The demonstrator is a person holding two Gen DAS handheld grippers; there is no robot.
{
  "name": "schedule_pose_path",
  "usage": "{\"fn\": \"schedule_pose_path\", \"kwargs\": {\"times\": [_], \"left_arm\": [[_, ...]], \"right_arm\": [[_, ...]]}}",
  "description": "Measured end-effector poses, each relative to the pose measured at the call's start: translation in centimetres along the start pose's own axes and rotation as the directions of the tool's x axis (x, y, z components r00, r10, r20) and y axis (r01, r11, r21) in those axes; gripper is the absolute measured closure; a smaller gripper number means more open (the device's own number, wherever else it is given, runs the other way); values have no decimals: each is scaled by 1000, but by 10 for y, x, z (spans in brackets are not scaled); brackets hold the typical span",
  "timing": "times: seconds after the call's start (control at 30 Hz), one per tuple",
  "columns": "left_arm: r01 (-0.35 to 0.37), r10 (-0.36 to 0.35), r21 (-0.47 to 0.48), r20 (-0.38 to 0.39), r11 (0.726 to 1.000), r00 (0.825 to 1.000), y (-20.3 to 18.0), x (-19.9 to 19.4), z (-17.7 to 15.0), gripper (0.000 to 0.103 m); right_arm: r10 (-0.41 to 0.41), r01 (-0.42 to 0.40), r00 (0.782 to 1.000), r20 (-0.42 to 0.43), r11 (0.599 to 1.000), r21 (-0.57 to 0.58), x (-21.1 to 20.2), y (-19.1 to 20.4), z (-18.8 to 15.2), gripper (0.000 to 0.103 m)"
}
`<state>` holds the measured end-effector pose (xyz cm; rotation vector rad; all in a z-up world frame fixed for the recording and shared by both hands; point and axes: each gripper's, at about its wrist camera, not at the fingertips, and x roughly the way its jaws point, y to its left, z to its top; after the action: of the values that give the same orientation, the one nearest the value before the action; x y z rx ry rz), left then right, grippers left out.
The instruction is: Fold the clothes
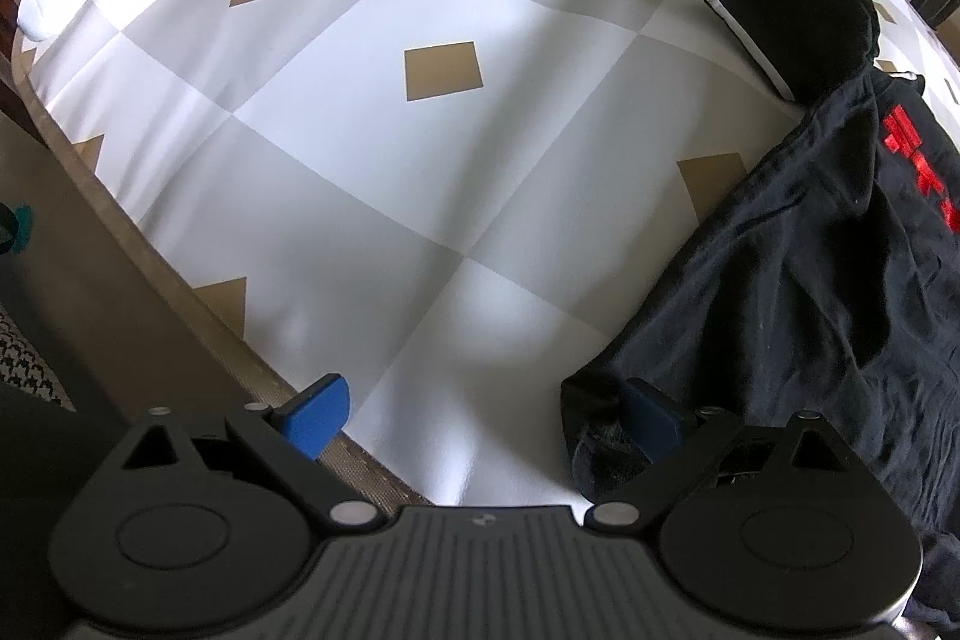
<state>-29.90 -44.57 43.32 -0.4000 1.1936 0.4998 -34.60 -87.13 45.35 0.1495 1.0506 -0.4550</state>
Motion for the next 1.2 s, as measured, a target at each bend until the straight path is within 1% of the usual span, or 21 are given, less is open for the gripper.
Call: {"fn": "schedule_pose_path", "kwargs": {"times": [0.1,0.17,0.27,0.3,0.37,0.5,0.57,0.67,0.77,0.87,0.9,0.93,1.0,1.03,1.13,1.2], "left_arm": [[-3,3,1,1,1000,1000,1,0,0,7],[-3,3,-1,1,1000,1000,1,-1,1,7],[-7,7,-1,5,1000,1000,2,-2,1,7],[-11,11,-1,6,1000,1000,2,-2,1,7],[-19,19,-1,10,1000,1000,2,-2,1,7],[-23,23,-4,17,1000,1000,3,-3,2,7],[-26,26,-10,27,1000,999,4,-4,2,7],[-33,34,-23,44,999,998,6,-8,3,8],[-38,39,-31,40,999,998,7,-8,4,7],[-23,23,-20,24,1000,999,5,-8,4,7],[-7,8,-15,27,1000,1000,4,-9,3,8],[6,-6,-11,38,1000,999,3,-12,3,7],[31,-31,-1,62,1000,998,0,-17,3,7],[45,-45,5,72,999,996,-2,-19,2,7],[90,-93,36,92,995,991,-9,-23,0,7],[88,-98,95,113,992,989,-19,-26,-3,7]], "right_arm": [[-6,6,1000,-26,1000,9,7,-2,0,38],[-18,19,999,-28,1000,24,8,-4,0,38],[-64,64,998,-24,998,29,8,-6,0,37],[-88,88,996,-15,996,24,7,-6,-1,37],[-137,136,990,38,991,12,2,-6,0,37],[-151,146,981,126,988,49,-10,-10,3,37],[-162,152,975,155,985,77,-15,-14,5,37],[-189,171,966,176,979,111,-18,-19,6,37],[-199,185,970,137,976,112,-13,-22,6,36],[-214,213,976,36,977,18,1,-13,4,36],[-216,216,975,42,976,15,0,-12,3,35],[-199,197,978,60,980,30,-3,-13,4,35],[-131,125,987,95,990,70,-10,-16,6,34],[-109,101,988,107,992,77,-12,-16,7,34],[-58,51,991,120,997,58,-13,-11,7,34],[-1,-3,993,122,999,37,-13,-5,7,34]]}}
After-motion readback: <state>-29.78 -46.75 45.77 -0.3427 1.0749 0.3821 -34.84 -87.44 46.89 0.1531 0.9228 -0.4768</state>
